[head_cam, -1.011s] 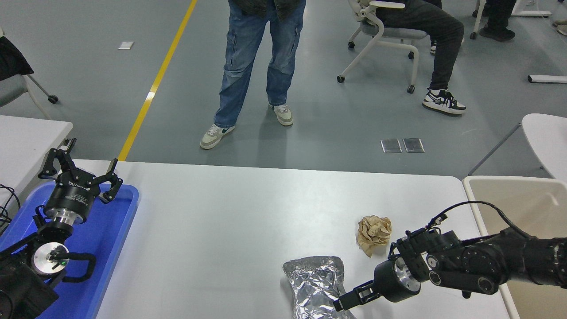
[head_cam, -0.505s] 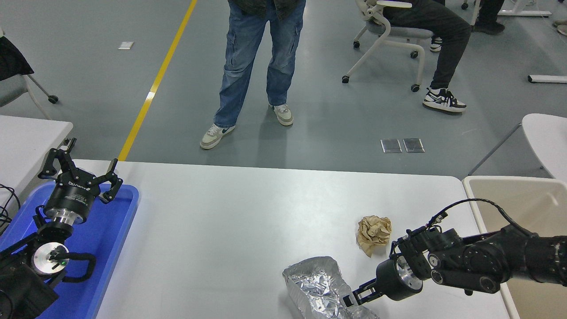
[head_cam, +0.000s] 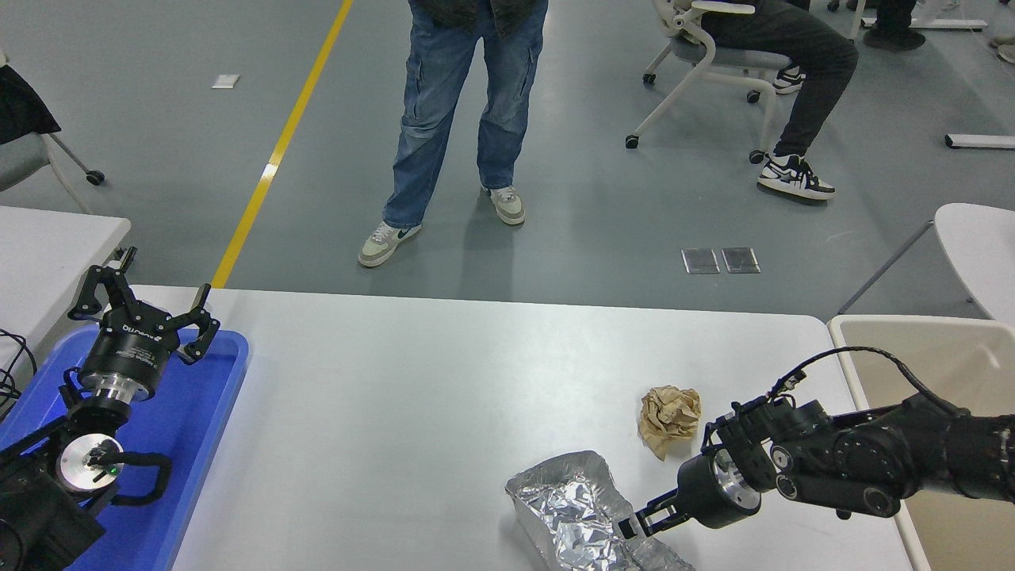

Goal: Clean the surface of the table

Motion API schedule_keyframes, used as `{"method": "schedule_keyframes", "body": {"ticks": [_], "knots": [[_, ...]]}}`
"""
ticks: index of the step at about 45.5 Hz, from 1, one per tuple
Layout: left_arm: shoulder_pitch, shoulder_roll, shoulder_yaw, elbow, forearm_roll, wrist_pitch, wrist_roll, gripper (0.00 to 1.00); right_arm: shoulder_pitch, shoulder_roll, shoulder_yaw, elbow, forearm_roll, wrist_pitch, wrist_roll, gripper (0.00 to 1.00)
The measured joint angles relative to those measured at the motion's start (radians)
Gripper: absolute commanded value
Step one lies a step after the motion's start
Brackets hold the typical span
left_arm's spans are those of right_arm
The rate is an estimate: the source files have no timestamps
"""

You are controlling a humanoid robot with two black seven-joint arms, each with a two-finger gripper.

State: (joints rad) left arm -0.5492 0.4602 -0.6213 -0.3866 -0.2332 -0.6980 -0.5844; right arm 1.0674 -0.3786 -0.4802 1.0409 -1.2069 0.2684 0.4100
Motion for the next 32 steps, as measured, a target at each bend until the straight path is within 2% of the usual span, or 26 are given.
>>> {"method": "schedule_keyframes", "body": {"ticks": [17,32], "knots": [[0.000,0.000,0.000,0.000,0.000,0.000,0.000,1.00,0.115,-0.138,0.013,0.088,0.006,0.038,0.029,0.00],[0.000,0.000,0.000,0.000,0.000,0.000,0.000,1.00,0.263,-0.296,0.040,0.179,0.012,0.151,0.047,0.00]]}}
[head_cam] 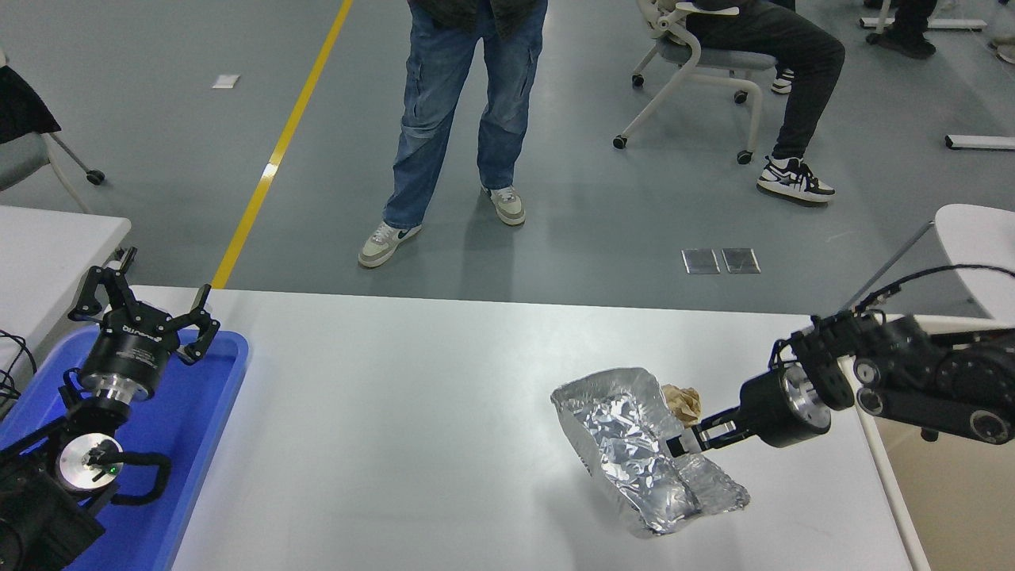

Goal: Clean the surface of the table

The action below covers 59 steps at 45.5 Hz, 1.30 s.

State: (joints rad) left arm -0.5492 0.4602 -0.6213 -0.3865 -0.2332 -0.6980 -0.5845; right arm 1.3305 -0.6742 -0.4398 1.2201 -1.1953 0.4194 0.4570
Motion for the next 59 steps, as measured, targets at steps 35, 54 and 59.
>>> {"method": "schedule_keyframes", "body": {"ticks": [35,54,59], "knots": [[0.000,0.000,0.000,0.000,0.000,0.000,0.000,1.00,0.195,-0.188,0.171,0.031,0.002,0.294,0.008,0.00],[0.000,0.000,0.000,0.000,0.000,0.000,0.000,1.00,0.177,-0.187,0.181,-0.247,0.018,0.304,0.009,0.00],[0.000,0.000,0.000,0.000,0.000,0.000,0.000,1.00,0.159,-0.187,0.178,-0.338,0.035,0.303,0.009,0.00]]}}
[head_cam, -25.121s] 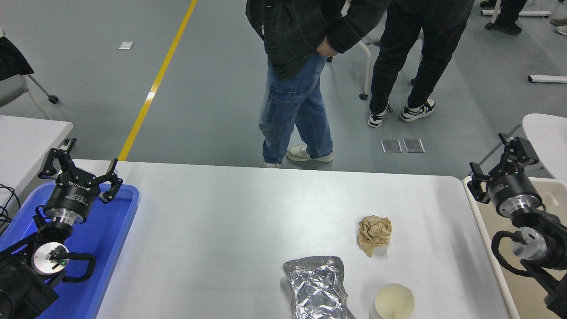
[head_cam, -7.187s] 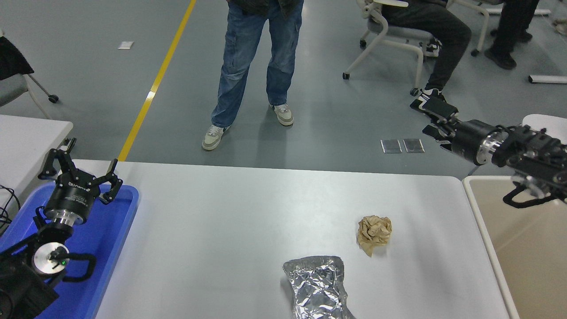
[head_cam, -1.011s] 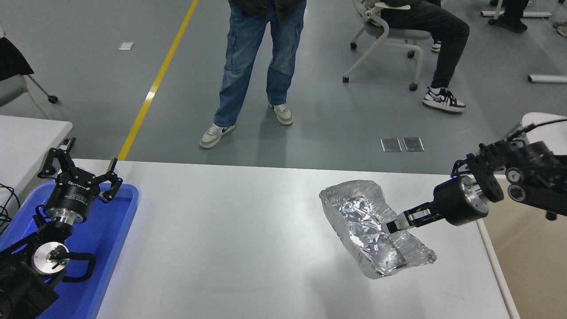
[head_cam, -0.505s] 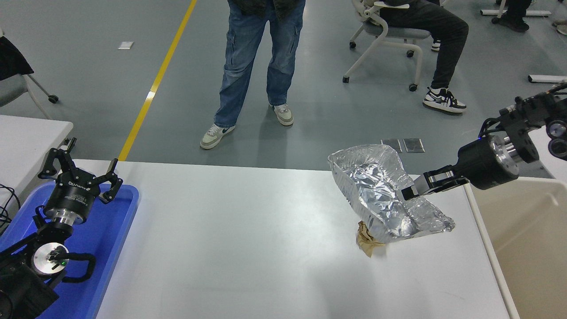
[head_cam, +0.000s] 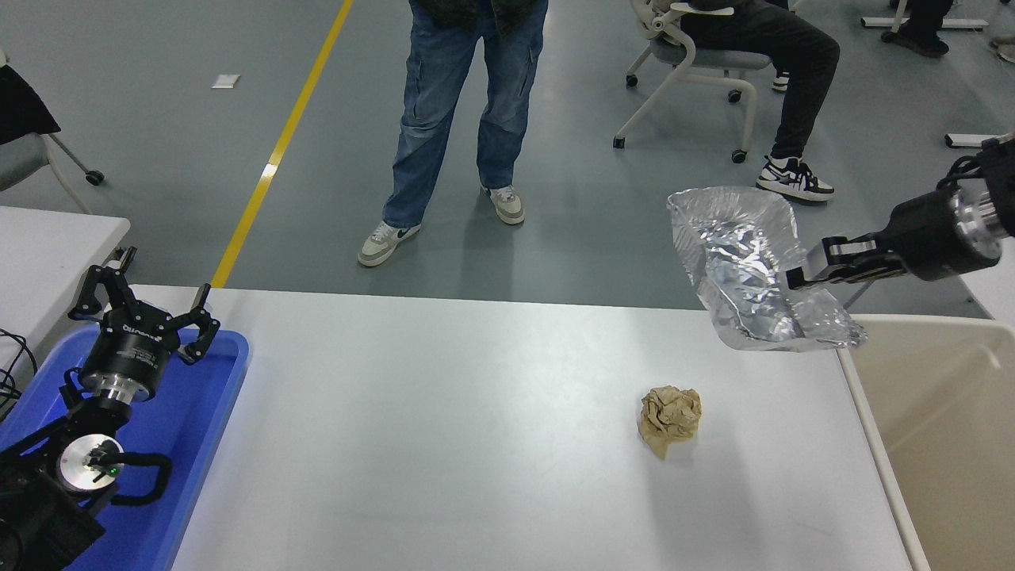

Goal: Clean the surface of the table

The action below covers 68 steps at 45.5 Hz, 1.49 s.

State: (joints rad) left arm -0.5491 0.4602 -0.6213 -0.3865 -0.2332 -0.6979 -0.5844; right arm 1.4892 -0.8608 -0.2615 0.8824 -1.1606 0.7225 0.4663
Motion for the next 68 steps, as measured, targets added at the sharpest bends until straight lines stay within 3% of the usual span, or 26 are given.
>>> {"method": "schedule_keyframes", "body": {"ticks": [36,51,68], "knots": [[0.000,0.000,0.000,0.000,0.000,0.000,0.000,1.00,-0.387,0.082,0.006,-0.765,0.336,-0.016,-0.004,0.00],[0.000,0.000,0.000,0.000,0.000,0.000,0.000,1.00,-0.544,0.128,0.007,-0.911,0.456,-0.129,-0.033,0.00],[0.000,0.000,0.000,0.000,0.000,0.000,0.000,1.00,-0.670,0.171,0.007,-0.949,0.550,-0.257,-0.176,0.00]]}}
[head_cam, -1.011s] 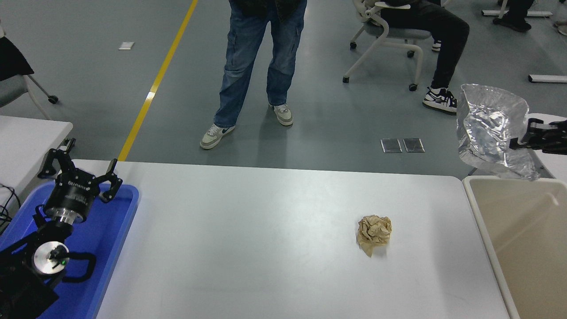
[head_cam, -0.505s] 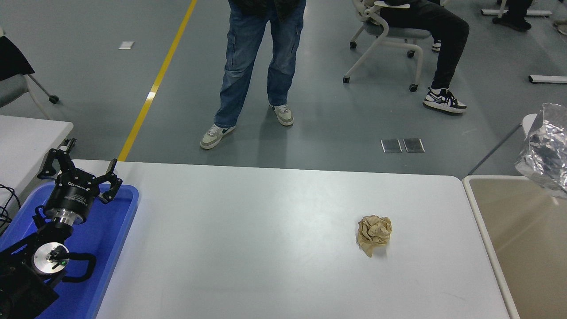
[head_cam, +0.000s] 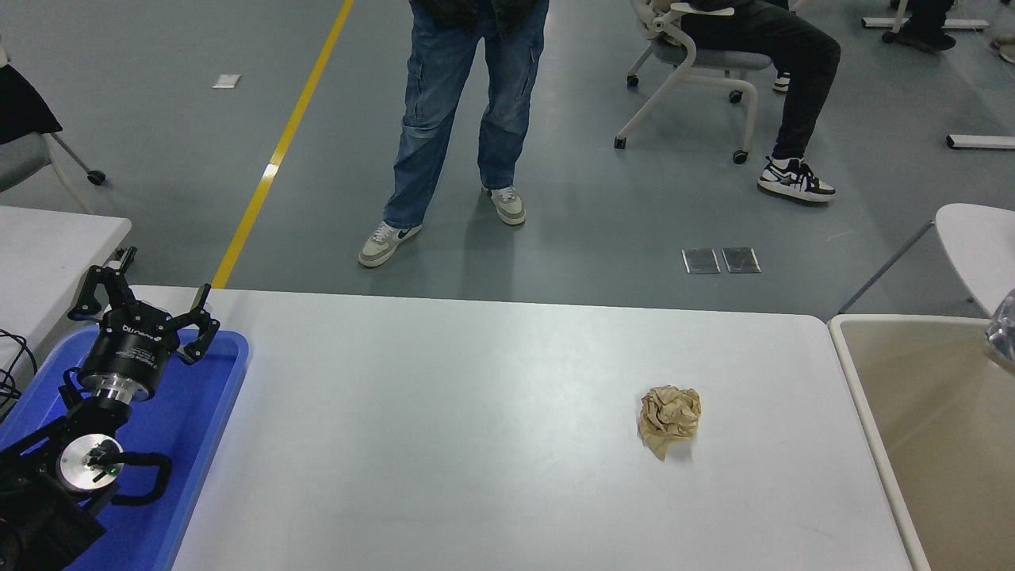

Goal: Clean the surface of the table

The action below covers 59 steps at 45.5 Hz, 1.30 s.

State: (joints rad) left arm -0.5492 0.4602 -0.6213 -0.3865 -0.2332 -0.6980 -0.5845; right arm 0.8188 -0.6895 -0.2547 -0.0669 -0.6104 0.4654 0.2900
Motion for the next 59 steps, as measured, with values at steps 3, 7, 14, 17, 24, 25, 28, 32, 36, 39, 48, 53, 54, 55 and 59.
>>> {"method": "schedule_keyframes", "body": {"ticks": [3,7,14,17,24,25,28,32,36,39,48,53,54,55,59], "knots": [[0.000,0.000,0.000,0.000,0.000,0.000,0.000,1.00,-0.021,0.009,0.000,-0.003,0.016,-0.014,-0.016,0.00],[0.000,0.000,0.000,0.000,0.000,0.000,0.000,1.00,-0.049,0.023,0.000,-0.004,0.038,-0.030,-0.031,0.00],[0.000,0.000,0.000,0.000,0.000,0.000,0.000,1.00,-0.097,0.052,0.002,-0.006,0.068,-0.065,-0.046,0.00],[0.000,0.000,0.000,0.000,0.000,0.000,0.000,1.00,-0.118,0.066,0.004,-0.006,0.077,-0.080,-0.050,0.00],[0.000,0.000,0.000,0.000,0.000,0.000,0.000,1.00,-0.154,0.100,0.008,-0.005,0.090,-0.114,-0.055,0.00],[0.000,0.000,0.000,0.000,0.000,0.000,0.000,1.00,-0.158,0.106,0.008,-0.005,0.091,-0.120,-0.056,0.00],[0.000,0.000,0.000,0.000,0.000,0.000,0.000,1.00,-0.169,0.121,0.009,-0.005,0.094,-0.132,-0.057,0.00],[0.000,0.000,0.000,0.000,0.000,0.000,0.000,1.00,-0.179,0.136,0.009,-0.004,0.096,-0.144,-0.058,0.00],[0.000,0.000,0.000,0.000,0.000,0.000,0.000,1.00,-0.188,0.146,0.010,-0.004,0.098,-0.151,-0.059,0.00],[0.000,0.000,0.000,0.000,0.000,0.000,0.000,1.00,-0.192,0.152,0.010,-0.004,0.099,-0.155,-0.059,0.00],[0.000,0.000,0.000,0.000,0.000,0.000,0.000,1.00,-0.200,0.162,0.011,-0.005,0.100,-0.163,-0.060,0.00],[0.000,0.000,0.000,0.000,0.000,0.000,0.000,1.00,-0.202,0.165,0.012,-0.005,0.101,-0.170,-0.060,0.00],[0.000,0.000,0.000,0.000,0.000,0.000,0.000,1.00,-0.203,0.165,0.012,-0.005,0.101,-0.174,-0.060,0.00],[0.000,0.000,0.000,0.000,0.000,0.000,0.000,1.00,-0.203,0.166,0.012,-0.005,0.101,-0.177,-0.060,0.00],[0.000,0.000,0.000,0.000,0.000,0.000,0.000,1.00,-0.205,0.167,0.012,-0.005,0.102,-0.192,-0.060,0.00]]}}
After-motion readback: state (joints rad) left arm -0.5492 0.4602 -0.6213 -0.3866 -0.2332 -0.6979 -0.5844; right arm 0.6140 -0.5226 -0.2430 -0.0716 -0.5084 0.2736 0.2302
